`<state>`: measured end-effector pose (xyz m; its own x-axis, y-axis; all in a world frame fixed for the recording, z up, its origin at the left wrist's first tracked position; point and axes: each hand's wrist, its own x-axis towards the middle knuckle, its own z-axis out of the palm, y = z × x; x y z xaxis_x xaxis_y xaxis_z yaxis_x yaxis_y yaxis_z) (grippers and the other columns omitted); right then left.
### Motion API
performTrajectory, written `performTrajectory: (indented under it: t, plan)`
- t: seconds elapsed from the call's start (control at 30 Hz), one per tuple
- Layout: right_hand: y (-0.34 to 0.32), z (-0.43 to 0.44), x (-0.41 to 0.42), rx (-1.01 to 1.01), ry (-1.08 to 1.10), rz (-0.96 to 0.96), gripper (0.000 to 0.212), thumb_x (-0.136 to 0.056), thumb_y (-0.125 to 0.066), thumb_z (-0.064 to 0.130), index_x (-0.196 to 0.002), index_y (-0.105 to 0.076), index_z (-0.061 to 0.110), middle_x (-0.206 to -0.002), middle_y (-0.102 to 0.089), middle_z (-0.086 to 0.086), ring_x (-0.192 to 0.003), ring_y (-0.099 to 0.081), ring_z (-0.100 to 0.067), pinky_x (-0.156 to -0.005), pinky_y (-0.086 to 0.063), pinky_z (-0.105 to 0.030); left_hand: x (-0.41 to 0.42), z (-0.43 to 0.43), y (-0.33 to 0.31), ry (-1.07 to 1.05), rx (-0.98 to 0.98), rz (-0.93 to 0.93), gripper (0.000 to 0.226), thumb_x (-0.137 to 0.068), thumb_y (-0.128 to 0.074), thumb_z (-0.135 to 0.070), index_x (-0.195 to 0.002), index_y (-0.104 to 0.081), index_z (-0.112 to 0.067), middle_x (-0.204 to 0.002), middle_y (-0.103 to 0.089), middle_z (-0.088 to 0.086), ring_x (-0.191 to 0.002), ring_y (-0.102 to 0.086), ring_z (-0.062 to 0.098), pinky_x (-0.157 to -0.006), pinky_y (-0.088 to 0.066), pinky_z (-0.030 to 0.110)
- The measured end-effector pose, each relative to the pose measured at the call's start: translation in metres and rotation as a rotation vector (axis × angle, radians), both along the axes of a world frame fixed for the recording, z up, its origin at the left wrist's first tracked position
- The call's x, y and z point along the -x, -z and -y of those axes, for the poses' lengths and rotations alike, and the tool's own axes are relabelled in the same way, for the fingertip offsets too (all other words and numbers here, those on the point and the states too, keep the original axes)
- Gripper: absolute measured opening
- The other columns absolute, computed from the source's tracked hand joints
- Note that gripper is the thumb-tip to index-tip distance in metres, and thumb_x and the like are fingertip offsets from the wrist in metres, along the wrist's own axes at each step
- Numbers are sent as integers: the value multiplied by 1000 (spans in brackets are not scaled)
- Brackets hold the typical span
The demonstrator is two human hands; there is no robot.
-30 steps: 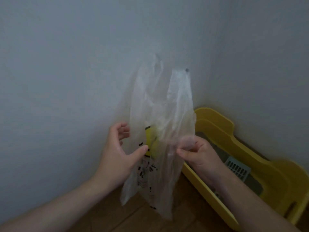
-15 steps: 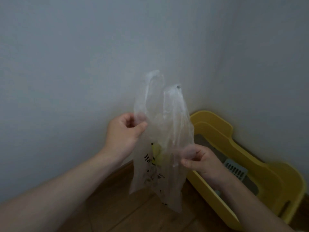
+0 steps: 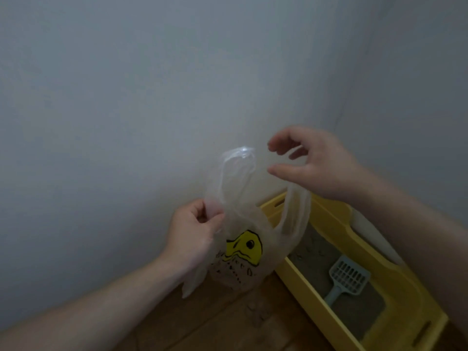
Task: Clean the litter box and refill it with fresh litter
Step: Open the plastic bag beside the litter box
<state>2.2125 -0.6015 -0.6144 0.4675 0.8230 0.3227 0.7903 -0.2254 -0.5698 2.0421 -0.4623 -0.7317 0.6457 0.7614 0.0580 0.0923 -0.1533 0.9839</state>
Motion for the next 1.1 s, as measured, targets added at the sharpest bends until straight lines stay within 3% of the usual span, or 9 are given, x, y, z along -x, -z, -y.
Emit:
performTrajectory:
  t: [0.13,0.23,0.4,0.5,0.57,0.67,0.83,0.93,1.1]
  plan:
    - [25,-2,18,-9,-99,-47,14,-84,-77,22,-95,-70,24,-85,-68,13,-80,-63,-3,-74,-55,-24,0,3,7,-23,31,-34,8,-83,-70,4,-78,-63,4,-68,-64,12,-65,-59,21,-66,-51,40]
    - [65,0,30,50,-102,-129,8,-88,-73,22,-95,-72,24,-84,-70,12,-78,-65,-1,-75,-56,-22,3,6,11,-15,53,-64,10,-83,-69,5,-77,-62,5,-69,-65,12,-66,-60,21,-67,-49,36]
    - [114,-5,38,147,-103,-208,27,-93,-66,21,-120,-67,23,-103,-68,12,-93,-62,0,-87,-55,-25,11,8,18,48,123,-69,7,-83,-65,11,-82,-59,15,-80,-66,26,-76,-62,28,-75,-51,38]
    - [126,-10,32,176,-116,-92,40,-89,-71,29,-127,-63,24,-107,-61,11,-95,-57,-4,-86,-50,-24,18,7,20,124,180,-65,8,-83,-64,12,-81,-63,4,-95,-66,37,-84,-64,35,-86,-52,48]
    - [133,-12,26,272,-125,23,40,-87,-71,36,-125,-63,27,-107,-55,9,-100,-49,-6,-85,-41,-23,21,5,19,153,223,-50,10,-80,-66,10,-77,-65,0,-94,-68,35,-87,-66,38,-88,-53,50]
    - [144,-12,19,382,-87,186,28,-88,-68,38,-115,-64,29,-105,-46,6,-111,-43,-15,-86,-36,-26,26,0,16,185,283,-22,9,-71,-67,0,-77,-63,4,-85,-72,25,-84,-68,33,-82,-57,38]
    - [152,-11,13,334,-59,211,66,-84,-70,43,-141,-41,29,-135,-45,5,-127,-37,-17,-107,-35,-33,34,-7,14,221,334,-38,12,-66,-67,-3,-75,-61,0,-79,-72,17,-82,-73,24,-79,-59,30]
    - [154,-12,13,354,-73,246,69,-84,-69,47,-144,-38,34,-131,-46,3,-122,-37,-18,-105,-38,-37,37,-8,14,246,346,-31,7,-63,-68,-3,-66,-66,-10,-78,-73,13,-84,-73,26,-81,-58,28]
    - [152,-15,23,195,-165,273,69,-82,-75,38,-142,-42,35,-115,-48,2,-107,-41,-14,-92,-40,-29,39,-7,9,322,315,-87,18,-60,-68,-4,-56,-71,-22,-73,-74,2,-81,-72,21,-78,-58,29]
